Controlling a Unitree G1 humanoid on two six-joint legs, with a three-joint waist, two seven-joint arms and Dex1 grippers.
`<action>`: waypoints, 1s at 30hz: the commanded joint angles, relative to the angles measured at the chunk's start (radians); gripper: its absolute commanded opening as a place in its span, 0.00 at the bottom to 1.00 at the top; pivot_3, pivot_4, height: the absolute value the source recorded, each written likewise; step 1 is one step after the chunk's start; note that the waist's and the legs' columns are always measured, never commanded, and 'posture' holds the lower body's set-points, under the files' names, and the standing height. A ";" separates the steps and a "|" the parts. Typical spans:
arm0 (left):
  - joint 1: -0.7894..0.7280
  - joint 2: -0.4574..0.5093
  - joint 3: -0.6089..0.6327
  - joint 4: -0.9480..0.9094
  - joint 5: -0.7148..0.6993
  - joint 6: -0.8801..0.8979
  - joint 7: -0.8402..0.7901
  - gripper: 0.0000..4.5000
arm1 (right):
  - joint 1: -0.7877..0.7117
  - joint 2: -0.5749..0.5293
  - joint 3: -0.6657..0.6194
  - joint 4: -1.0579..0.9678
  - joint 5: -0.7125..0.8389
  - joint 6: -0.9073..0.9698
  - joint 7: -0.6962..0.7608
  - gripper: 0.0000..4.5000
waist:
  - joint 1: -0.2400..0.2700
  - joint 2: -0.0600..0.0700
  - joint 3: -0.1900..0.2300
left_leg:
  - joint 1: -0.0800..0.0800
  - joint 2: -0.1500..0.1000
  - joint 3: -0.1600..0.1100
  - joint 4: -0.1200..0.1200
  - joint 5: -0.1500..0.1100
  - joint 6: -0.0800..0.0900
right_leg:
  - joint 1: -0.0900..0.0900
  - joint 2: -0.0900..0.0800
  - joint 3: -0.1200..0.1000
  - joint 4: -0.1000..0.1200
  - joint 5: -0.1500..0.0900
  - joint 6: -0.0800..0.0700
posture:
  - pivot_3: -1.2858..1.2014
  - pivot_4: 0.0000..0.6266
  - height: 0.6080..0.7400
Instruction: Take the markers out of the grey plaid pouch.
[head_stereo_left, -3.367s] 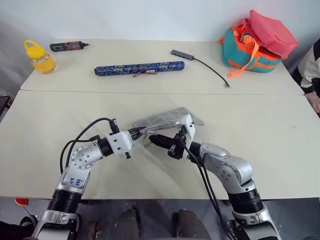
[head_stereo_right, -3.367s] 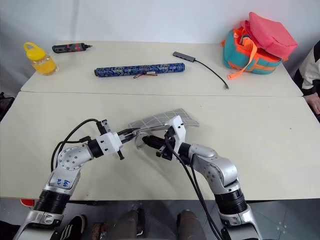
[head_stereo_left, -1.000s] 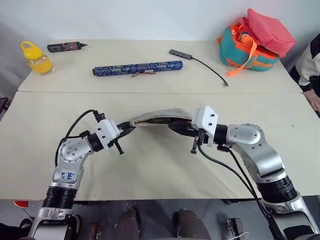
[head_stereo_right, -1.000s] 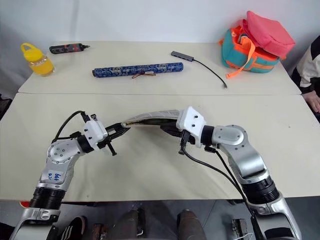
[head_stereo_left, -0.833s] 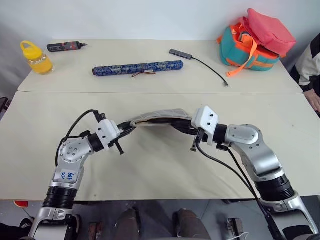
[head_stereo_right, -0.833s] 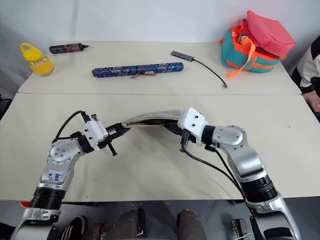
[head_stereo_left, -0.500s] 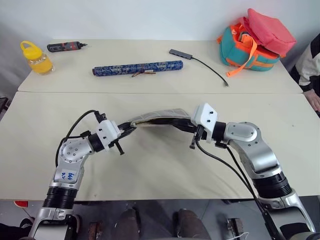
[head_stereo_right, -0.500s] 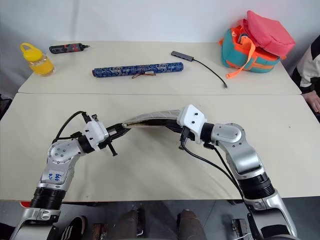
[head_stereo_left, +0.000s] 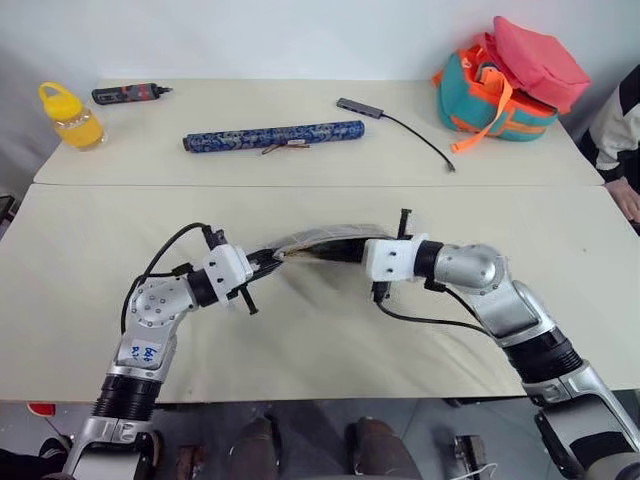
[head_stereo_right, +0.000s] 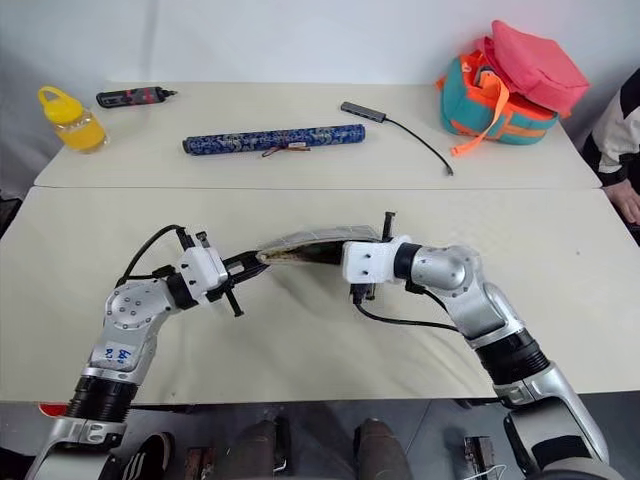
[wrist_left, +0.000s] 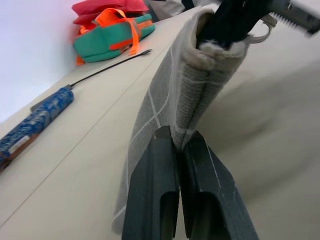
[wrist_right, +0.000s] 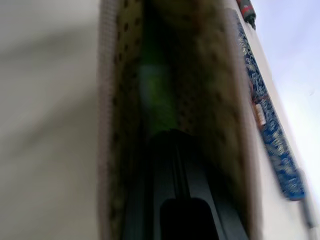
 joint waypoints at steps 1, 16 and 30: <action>0.002 -0.010 -0.005 -0.065 -0.022 0.005 -0.003 0.00 | -0.021 0.012 0.009 0.000 -0.084 -0.041 -0.062 0.01 | 0.000 0.000 0.000 | 0.000 0.000 0.000 0.000 0.000 0.000 | 0.000 0.000 0.000 0.000 0.000 0.000 | 0.52 0.24 1.00; 0.016 -0.022 -0.002 -0.070 -0.014 0.019 -0.010 0.00 | -0.015 0.048 -0.038 -0.001 -0.049 0.026 -0.036 0.75 | -0.001 0.000 0.000 | 0.000 0.000 0.000 0.001 0.000 0.000 | 0.000 0.000 0.000 0.001 0.000 0.000 | 0.52 0.24 1.00; 0.021 -0.025 0.003 -0.032 -0.019 -0.014 -0.016 0.00 | -0.015 0.047 -0.040 -0.008 -0.041 0.062 -0.016 0.91 | -0.002 0.000 0.000 | 0.000 0.000 0.000 0.001 0.000 0.000 | 0.000 0.000 0.000 0.001 0.000 0.000 | 0.52 0.24 1.00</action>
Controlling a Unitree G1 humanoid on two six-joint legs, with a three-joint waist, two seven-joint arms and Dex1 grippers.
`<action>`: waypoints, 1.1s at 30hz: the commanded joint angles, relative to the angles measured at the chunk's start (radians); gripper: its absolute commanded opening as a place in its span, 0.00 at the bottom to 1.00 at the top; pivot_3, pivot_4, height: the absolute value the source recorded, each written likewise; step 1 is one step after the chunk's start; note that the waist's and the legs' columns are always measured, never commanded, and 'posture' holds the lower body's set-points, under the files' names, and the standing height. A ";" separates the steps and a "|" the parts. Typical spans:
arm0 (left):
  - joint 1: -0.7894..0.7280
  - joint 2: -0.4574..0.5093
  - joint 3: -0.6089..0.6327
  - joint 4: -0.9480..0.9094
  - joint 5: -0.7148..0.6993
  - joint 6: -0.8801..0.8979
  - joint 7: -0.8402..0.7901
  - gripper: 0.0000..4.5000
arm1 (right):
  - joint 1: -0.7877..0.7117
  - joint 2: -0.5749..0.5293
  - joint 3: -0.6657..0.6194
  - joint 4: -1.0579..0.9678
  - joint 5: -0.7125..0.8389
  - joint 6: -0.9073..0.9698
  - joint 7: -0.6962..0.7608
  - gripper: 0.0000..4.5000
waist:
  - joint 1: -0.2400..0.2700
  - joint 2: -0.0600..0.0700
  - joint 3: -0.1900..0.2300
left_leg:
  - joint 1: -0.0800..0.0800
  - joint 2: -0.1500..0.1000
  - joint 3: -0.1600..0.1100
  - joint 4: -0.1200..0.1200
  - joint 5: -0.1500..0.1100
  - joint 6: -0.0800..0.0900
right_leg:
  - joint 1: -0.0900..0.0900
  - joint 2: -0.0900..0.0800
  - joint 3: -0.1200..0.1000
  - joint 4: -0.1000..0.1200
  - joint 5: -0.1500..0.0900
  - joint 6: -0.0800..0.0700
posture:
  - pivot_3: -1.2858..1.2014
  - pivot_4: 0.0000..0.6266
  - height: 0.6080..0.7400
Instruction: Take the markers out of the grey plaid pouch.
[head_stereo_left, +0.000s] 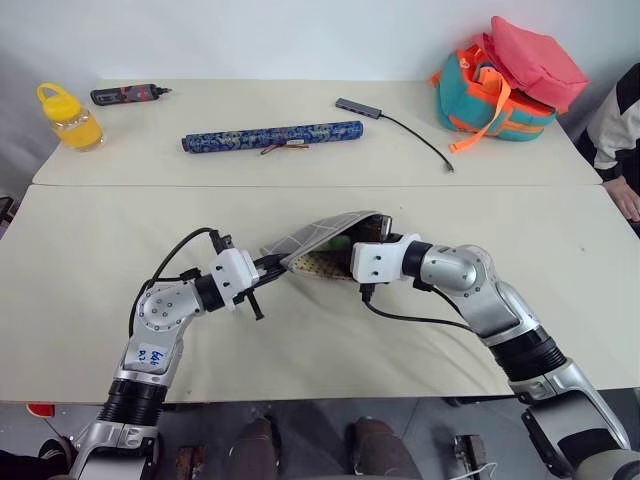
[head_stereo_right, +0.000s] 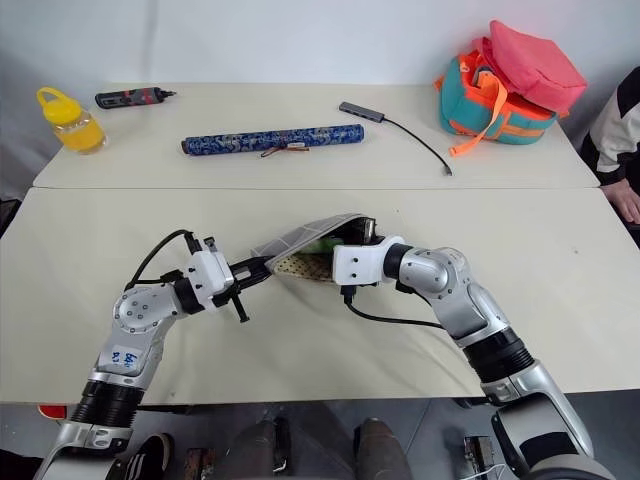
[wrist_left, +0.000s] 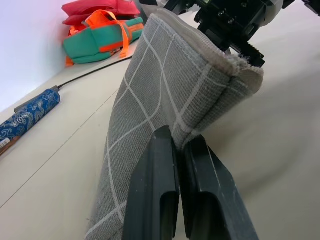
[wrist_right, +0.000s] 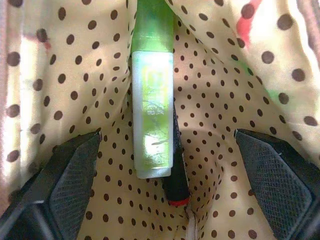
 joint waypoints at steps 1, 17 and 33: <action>0.001 -0.003 0.011 -0.014 -0.022 -0.023 -0.004 0.00 | -0.011 -0.005 -0.037 -0.034 0.028 0.023 0.013 0.86 | 0.000 0.000 0.000 | 0.000 0.000 0.000 0.000 0.000 0.000 | 0.000 0.000 0.000 0.000 0.000 0.000 | 0.52 0.24 1.00; -0.028 -0.034 0.048 -0.167 -0.406 0.514 -0.040 0.00 | -0.229 -0.168 -0.035 -0.044 0.195 0.093 0.443 0.58 | -0.001 0.000 0.000 | 0.000 0.000 -0.003 0.002 0.000 0.001 | 0.001 0.000 0.000 0.001 0.000 0.000 | 0.52 0.24 1.00; 0.015 -0.054 0.032 -0.299 -0.541 0.866 0.023 0.00 | -0.296 -0.133 0.137 -0.049 0.129 0.370 0.577 0.58 | -0.017 0.000 0.000 | 0.000 0.000 -0.010 0.003 0.000 0.001 | 0.001 0.000 0.000 0.001 0.000 0.000 | 0.52 0.24 1.00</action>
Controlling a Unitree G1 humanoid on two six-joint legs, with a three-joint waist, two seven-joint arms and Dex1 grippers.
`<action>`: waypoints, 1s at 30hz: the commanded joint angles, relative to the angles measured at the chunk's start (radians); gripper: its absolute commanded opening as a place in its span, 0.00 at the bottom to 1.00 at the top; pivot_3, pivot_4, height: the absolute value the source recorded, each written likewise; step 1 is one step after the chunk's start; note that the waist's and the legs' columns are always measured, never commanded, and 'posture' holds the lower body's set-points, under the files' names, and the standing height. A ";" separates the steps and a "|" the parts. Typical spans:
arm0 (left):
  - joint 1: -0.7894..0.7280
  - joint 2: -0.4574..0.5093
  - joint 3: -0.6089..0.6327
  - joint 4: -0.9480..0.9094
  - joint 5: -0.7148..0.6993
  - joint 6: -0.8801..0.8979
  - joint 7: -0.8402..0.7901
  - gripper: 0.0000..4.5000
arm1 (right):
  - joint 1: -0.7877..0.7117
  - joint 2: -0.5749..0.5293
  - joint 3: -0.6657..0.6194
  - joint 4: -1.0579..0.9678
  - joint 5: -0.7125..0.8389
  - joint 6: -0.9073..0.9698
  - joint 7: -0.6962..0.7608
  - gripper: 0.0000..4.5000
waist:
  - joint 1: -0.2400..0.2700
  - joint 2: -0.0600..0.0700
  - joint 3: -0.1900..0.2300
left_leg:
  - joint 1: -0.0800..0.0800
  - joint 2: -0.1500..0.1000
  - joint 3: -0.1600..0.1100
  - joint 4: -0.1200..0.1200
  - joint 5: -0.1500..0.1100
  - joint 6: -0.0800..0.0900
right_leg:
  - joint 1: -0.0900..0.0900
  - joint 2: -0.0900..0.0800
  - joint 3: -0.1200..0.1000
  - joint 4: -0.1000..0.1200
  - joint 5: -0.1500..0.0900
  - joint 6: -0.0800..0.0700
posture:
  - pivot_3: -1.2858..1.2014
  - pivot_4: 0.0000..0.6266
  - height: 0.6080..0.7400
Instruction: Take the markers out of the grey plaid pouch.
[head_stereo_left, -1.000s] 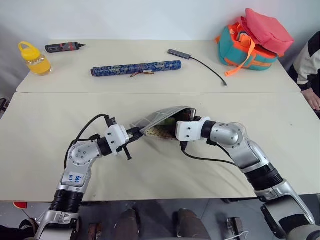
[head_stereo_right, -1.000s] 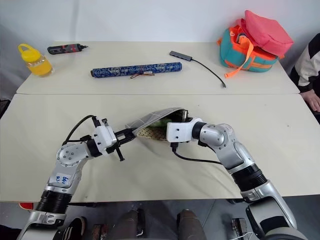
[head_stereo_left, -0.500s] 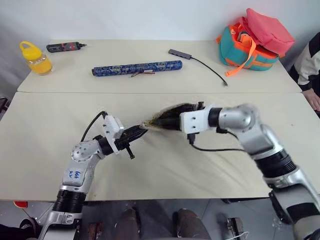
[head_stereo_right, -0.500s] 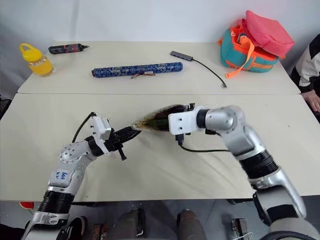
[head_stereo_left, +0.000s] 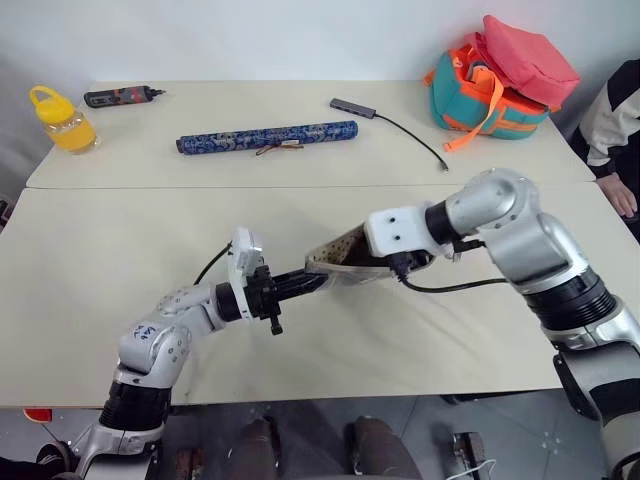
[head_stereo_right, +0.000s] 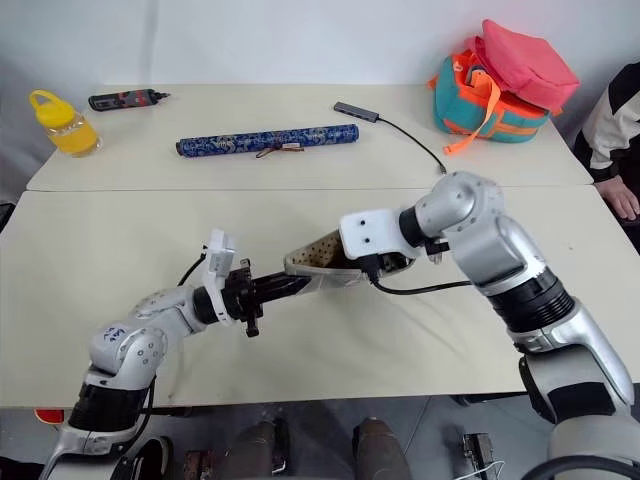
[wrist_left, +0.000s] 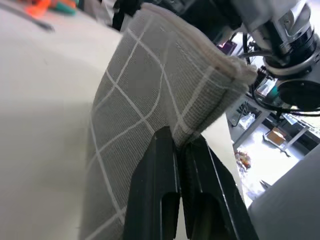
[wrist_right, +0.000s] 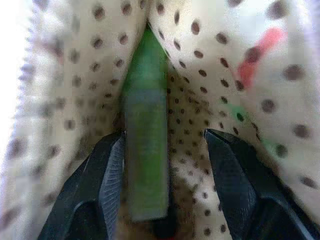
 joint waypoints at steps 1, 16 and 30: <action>0.002 -0.021 0.023 -0.037 0.006 -0.030 0.024 0.00 | 0.008 0.030 0.018 0.038 -0.058 -0.057 -0.077 0.58 | 0.000 0.000 0.000 | 0.000 0.000 0.000 0.000 0.000 0.000 | 0.000 0.000 0.000 0.000 0.000 0.000 | 0.52 0.24 1.00; 0.002 -0.044 0.029 -0.030 0.055 -0.072 0.031 0.00 | 0.043 0.034 0.014 0.011 -0.071 -0.054 -0.069 0.24 | 0.001 0.000 0.000 | 0.000 0.000 0.000 0.001 0.000 0.000 | 0.001 0.000 0.000 0.000 0.000 0.000 | 0.52 0.24 1.00; -0.040 -0.038 0.061 0.044 0.161 -0.218 0.052 0.00 | 0.016 0.035 -0.101 -0.049 0.065 -0.009 -0.052 0.09 | 0.002 0.000 0.000 | 0.000 0.000 0.000 0.001 0.000 0.000 | 0.001 0.000 0.000 -0.001 0.000 0.000 | 0.52 0.24 1.00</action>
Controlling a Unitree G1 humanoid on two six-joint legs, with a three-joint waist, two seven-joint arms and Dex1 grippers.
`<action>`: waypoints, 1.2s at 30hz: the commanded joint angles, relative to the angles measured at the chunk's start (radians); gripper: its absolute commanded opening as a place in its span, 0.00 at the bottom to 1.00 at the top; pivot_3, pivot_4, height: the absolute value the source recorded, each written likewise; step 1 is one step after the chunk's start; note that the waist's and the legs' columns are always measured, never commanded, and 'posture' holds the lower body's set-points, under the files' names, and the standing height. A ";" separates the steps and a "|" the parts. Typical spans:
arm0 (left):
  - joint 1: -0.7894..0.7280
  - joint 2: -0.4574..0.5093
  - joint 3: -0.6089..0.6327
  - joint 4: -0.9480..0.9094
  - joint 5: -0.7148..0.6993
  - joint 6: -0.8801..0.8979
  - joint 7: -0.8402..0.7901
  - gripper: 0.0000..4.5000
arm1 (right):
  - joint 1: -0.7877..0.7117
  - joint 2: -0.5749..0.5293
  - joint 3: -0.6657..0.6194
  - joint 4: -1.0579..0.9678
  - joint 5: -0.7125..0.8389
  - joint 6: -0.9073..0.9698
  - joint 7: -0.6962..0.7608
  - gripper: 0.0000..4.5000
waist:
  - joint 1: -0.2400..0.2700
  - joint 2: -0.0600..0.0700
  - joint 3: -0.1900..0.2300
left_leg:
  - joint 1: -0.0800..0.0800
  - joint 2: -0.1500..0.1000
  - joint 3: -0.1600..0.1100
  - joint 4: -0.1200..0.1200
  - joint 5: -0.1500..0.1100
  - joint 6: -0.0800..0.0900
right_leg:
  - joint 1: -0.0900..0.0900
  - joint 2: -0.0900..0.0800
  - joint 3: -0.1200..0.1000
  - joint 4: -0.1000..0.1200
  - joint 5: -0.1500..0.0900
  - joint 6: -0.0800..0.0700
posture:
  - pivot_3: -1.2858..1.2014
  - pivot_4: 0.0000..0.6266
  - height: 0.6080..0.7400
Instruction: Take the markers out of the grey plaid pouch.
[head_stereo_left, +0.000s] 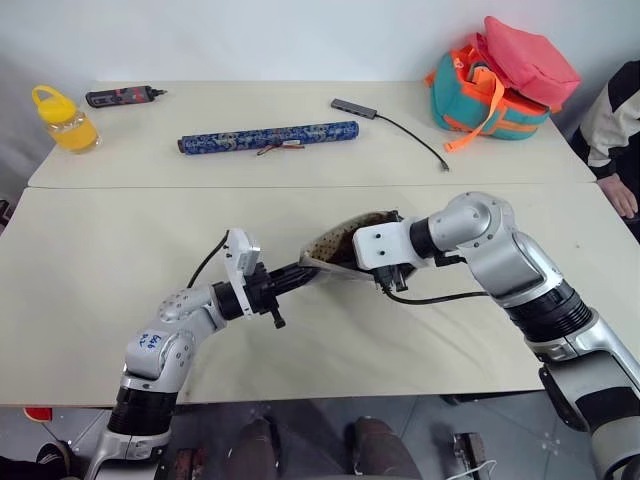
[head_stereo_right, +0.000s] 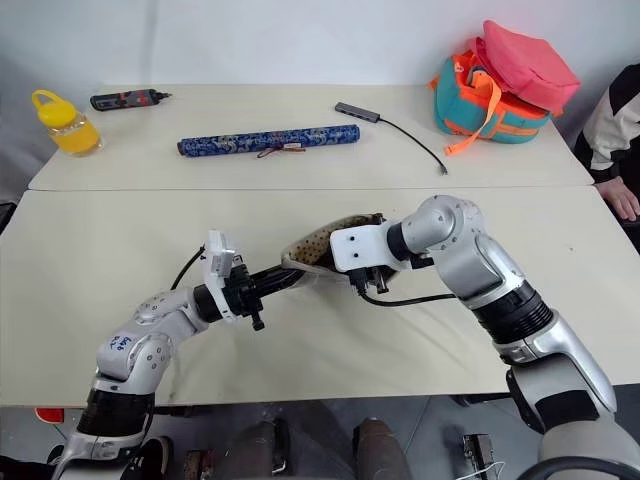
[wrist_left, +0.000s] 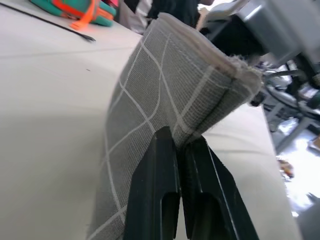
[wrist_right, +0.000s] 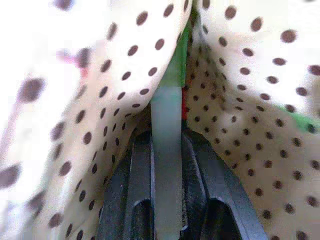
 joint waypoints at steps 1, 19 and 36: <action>-0.040 0.008 0.040 0.022 0.050 -0.092 0.013 0.00 | -0.039 0.004 -0.081 -0.043 0.066 -0.008 -0.008 0.09 | 0.000 0.000 0.000 | 0.000 0.000 0.000 0.000 0.000 0.000 | 0.000 0.000 0.000 0.000 0.000 0.000 | 0.52 0.24 1.00; -0.075 -0.001 0.064 0.132 0.214 -0.382 0.035 0.00 | -0.060 0.049 -0.205 0.000 0.179 -0.013 -0.132 0.09 | 0.000 0.000 0.000 | 0.000 0.000 0.001 -0.002 0.000 0.000 | -0.001 0.000 0.000 -0.001 0.000 0.000 | 0.52 0.24 1.00; -0.050 0.054 0.180 0.199 0.198 -0.432 0.056 0.00 | 0.046 -0.119 -0.326 0.060 0.196 -0.080 -0.237 0.09 | 0.013 0.000 0.000 | 0.000 -0.001 0.001 -0.003 -0.001 0.002 | 0.000 -0.002 0.000 -0.003 0.001 0.001 | 0.52 0.24 1.00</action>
